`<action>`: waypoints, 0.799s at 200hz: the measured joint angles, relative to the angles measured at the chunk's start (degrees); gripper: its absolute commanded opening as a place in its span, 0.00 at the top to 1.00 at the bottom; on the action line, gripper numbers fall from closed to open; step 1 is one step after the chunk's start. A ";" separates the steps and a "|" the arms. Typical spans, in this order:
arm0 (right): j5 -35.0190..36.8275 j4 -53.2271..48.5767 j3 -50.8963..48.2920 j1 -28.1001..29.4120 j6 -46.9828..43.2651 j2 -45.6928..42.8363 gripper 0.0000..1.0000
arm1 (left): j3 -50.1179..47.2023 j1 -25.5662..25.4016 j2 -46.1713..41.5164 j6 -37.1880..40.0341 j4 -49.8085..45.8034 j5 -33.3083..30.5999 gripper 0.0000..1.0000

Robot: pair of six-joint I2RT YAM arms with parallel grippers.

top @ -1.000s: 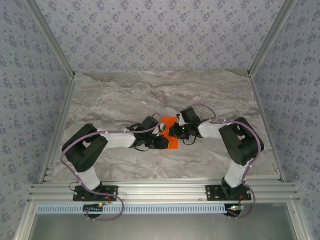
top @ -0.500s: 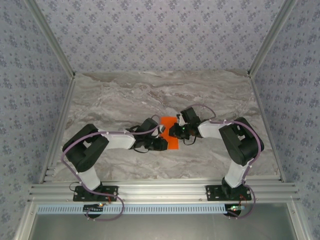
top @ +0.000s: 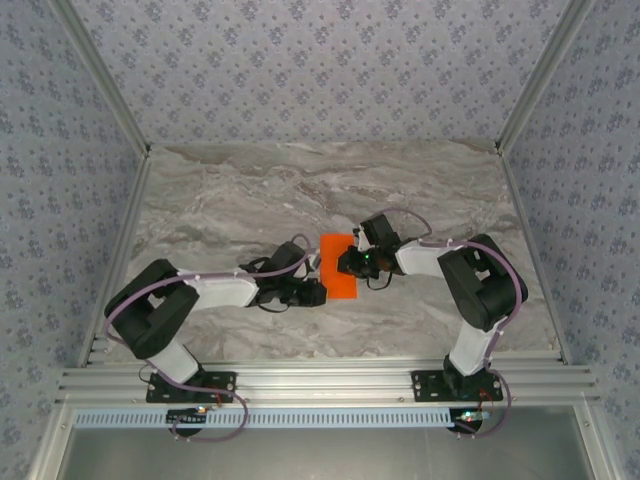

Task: Fold a paper plane with a square sheet of paper (fold left side to right side)
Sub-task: Fold the triangle a second time at the center of the table.

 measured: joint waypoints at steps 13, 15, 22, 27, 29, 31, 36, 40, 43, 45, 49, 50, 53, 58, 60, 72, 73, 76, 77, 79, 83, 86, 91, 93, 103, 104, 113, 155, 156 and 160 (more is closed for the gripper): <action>0.00 -0.02 0.00 0.00 0.02 0.00 0.83 | 0.26 0.02 -0.66 0.00 -0.07 0.02 0.80; 0.02 -0.02 0.00 0.00 0.00 0.02 0.83 | 0.39 0.02 -0.66 0.02 -0.11 0.02 0.80; 0.02 -0.02 0.00 0.00 0.02 0.00 0.83 | 0.81 0.02 -0.63 0.02 -0.35 0.00 0.80; 0.00 -0.02 0.00 0.00 0.02 0.00 0.83 | 1.16 0.02 -0.61 0.04 -0.63 0.00 0.80; 0.00 -0.02 0.00 0.00 0.00 0.02 0.83 | 1.36 0.02 -0.61 0.07 -0.79 -0.02 0.80; 0.00 -0.02 0.00 0.00 0.02 0.02 0.83 | 1.57 0.04 -0.59 0.09 -0.98 -0.02 0.80; 0.02 -0.02 0.00 0.00 0.02 0.02 0.84 | 2.05 0.13 -0.50 0.17 -1.18 -0.02 0.80; 0.00 -0.02 0.00 0.00 0.02 0.02 0.83 | 2.51 0.15 -0.33 0.22 -1.38 -0.02 0.80; 0.02 -0.02 0.00 0.00 0.02 0.00 0.83 | 2.78 0.17 -0.15 0.26 -1.42 -0.02 0.80; 0.00 -0.02 0.00 0.00 0.02 0.02 0.83 | 3.04 0.22 0.02 0.35 -1.40 -0.02 0.80; 0.00 -0.02 0.00 0.00 0.00 0.00 0.83 | 3.50 0.31 0.35 0.44 -1.42 -0.02 0.80; 0.02 -0.02 0.00 0.00 0.02 0.02 0.83 | 3.58 0.31 0.44 0.46 -1.40 -0.02 0.80; 0.02 -0.02 0.00 0.00 0.00 0.02 0.83 | 3.91 0.39 0.83 0.52 -1.38 -0.02 0.80; 0.00 -0.02 0.00 0.00 0.02 0.02 0.84 | 4.39 0.48 1.44 0.63 -1.40 -0.04 0.80; 0.00 -0.04 0.00 0.00 0.02 0.02 0.83 | 4.52 0.52 1.64 0.66 -1.40 -0.04 0.80; 0.00 -0.04 0.00 0.00 0.02 0.02 0.83 | 5.31 0.83 3.28 0.90 -1.46 -0.13 0.80; 0.00 -0.04 0.00 0.00 0.02 0.00 0.83 | 5.40 0.87 3.45 0.90 -1.51 -0.15 0.80; 0.00 -0.04 0.00 0.00 0.00 0.02 0.83 | 5.46 0.92 3.82 0.92 -1.51 -0.24 0.80; 0.00 -0.02 0.00 0.00 0.02 0.02 0.84 | 5.49 0.92 3.96 0.94 -1.51 -0.26 0.80; 0.00 -0.04 0.00 0.00 0.00 0.02 0.83 | 5.57 0.96 4.33 1.07 -1.55 -0.26 0.80; 0.00 -0.04 0.00 0.00 0.00 0.02 0.83 | 5.62 1.03 4.72 1.09 -1.53 -0.31 0.80; 0.00 -0.04 0.00 0.00 0.00 0.00 0.83 | 5.70 1.09 5.03 1.11 -1.60 -0.28 0.80; 0.00 -0.04 0.00 0.00 0.00 0.02 0.83 | 5.79 1.22 5.60 1.11 -1.75 -0.44 0.80; 0.00 -0.04 0.00 0.00 0.02 0.02 0.84 | 5.79 1.27 5.79 1.11 -1.79 -0.48 0.80; 0.00 -0.04 0.00 0.00 0.00 0.02 0.83 | 5.92 1.29 6.80 1.14 -1.88 -0.70 0.80; 0.00 -0.04 0.00 0.00 0.00 0.02 0.83 | 5.92 1.29 6.88 1.14 -1.88 -0.72 0.80; 0.00 -0.02 0.00 0.00 -0.02 0.00 0.84 | 6.16 1.36 7.19 1.11 -1.86 -0.66 0.81; 0.07 -0.31 -0.13 0.00 -1.11 -0.81 0.86 | 6.36 1.36 7.32 1.05 -2.40 -1.25 0.88; 0.04 -0.31 -0.15 0.00 -1.11 -0.85 0.86 | 6.36 1.36 7.32 1.07 -2.40 -1.27 0.88; 0.09 -0.39 -0.33 0.00 -1.29 -1.25 0.86 | 6.34 1.36 7.32 1.05 -2.40 -1.31 0.88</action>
